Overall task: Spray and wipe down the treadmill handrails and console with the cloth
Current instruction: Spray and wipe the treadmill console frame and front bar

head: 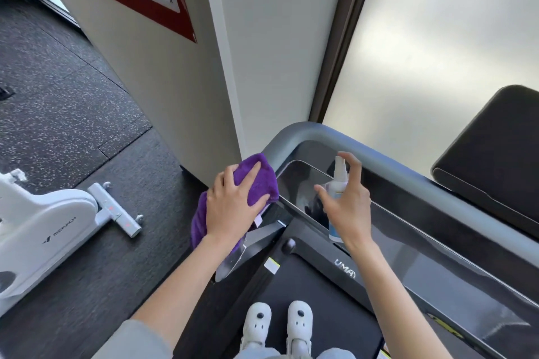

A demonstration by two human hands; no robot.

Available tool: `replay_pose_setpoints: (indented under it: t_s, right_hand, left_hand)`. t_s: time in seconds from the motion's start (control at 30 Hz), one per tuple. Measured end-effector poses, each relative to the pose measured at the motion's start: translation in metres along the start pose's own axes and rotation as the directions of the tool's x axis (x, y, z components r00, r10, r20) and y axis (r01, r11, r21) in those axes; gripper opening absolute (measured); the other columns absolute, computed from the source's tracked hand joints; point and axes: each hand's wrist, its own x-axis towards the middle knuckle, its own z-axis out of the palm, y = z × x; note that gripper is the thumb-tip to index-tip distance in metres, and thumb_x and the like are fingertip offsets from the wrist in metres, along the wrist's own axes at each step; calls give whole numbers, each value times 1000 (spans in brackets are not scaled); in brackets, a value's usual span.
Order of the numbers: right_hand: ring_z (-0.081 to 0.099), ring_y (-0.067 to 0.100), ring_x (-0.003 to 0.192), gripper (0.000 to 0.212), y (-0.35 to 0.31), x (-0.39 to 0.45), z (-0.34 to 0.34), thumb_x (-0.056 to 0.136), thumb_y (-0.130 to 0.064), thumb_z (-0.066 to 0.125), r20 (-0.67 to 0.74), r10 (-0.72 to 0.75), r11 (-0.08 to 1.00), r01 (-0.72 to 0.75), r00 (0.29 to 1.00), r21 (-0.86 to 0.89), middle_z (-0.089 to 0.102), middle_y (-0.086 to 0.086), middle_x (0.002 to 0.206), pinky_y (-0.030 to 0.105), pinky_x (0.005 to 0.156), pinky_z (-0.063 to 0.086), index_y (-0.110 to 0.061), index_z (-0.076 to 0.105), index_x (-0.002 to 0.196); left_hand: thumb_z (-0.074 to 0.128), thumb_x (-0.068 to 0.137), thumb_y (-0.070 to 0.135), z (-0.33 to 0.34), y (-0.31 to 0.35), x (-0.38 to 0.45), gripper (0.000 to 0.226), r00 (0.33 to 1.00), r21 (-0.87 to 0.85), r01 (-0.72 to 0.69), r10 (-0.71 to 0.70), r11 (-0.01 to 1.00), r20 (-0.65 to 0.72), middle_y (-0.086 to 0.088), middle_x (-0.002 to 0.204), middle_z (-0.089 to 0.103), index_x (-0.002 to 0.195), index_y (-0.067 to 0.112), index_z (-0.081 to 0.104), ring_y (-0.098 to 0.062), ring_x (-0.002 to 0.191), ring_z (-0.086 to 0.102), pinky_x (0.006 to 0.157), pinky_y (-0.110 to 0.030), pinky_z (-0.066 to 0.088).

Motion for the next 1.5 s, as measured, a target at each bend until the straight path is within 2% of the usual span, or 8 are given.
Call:
replay_pose_setpoints:
  t_s: [0.23,0.37,0.53,0.7,0.87,1.13,1.33,1.5]
  right_hand:
    - [62,22,73,69,9,3,-13,83,-10,74,-85,10,1000,-10,996,-2,62,-25,74,27,66,41,-38,34,132]
    - [64,20,78,69,5,11,-22,85,-11,72,-107,3,1000,-3,994,0,69,-16,73,19,67,43,-40,31,132]
    - [66,22,76,69,-4,11,-26,86,-12,71,-100,-11,1000,13,995,26,72,-10,77,33,76,52,-43,29,132]
    - [68,26,74,68,-7,7,-23,87,-13,72,-71,-26,999,28,997,38,73,1,84,41,80,57,-40,29,133]
    - [67,22,73,68,-5,7,-25,87,-12,72,-93,-33,998,37,995,42,72,-3,81,37,77,55,-40,30,132]
    - [65,22,71,69,-5,17,-17,86,-14,73,-73,-25,999,28,997,41,71,0,78,34,72,53,-40,31,134]
    - [65,26,71,68,-10,18,-14,87,-15,72,-53,-43,998,45,998,38,70,3,79,41,74,57,-39,30,134]
    - [66,21,73,68,-2,14,-14,87,-11,71,-54,-36,997,39,998,62,70,-1,79,28,73,51,-40,31,134]
  left_hand:
    - [47,91,60,24,60,107,71,989,-4,-21,22,1000,147,-10,142,39,152,35,22,-32,119,46,93,-44,43]
    - [44,91,64,29,86,145,68,978,-12,-62,63,998,199,-9,143,40,151,36,25,-33,121,45,95,-43,41]
    - [44,96,55,28,78,114,55,973,-22,-195,196,981,118,-5,155,32,147,36,36,-32,138,31,106,-47,32]
    - [43,97,53,25,60,53,61,926,176,-364,336,915,171,-4,161,18,151,31,27,-31,148,14,118,-48,18]
    - [35,98,55,20,53,17,62,912,290,-405,361,867,195,-2,157,30,151,24,29,-29,147,20,119,-48,18]
    - [10,104,45,30,77,43,63,903,460,-426,340,779,262,-14,161,12,153,7,-4,-33,149,-4,114,-50,-11]
    - [11,103,49,23,78,39,66,905,415,-409,304,813,297,-11,161,14,153,9,-3,-29,149,-5,117,-48,-9]
    - [30,98,57,8,46,-2,65,912,444,-405,317,799,261,-1,147,47,149,17,33,-23,145,28,118,-45,20]
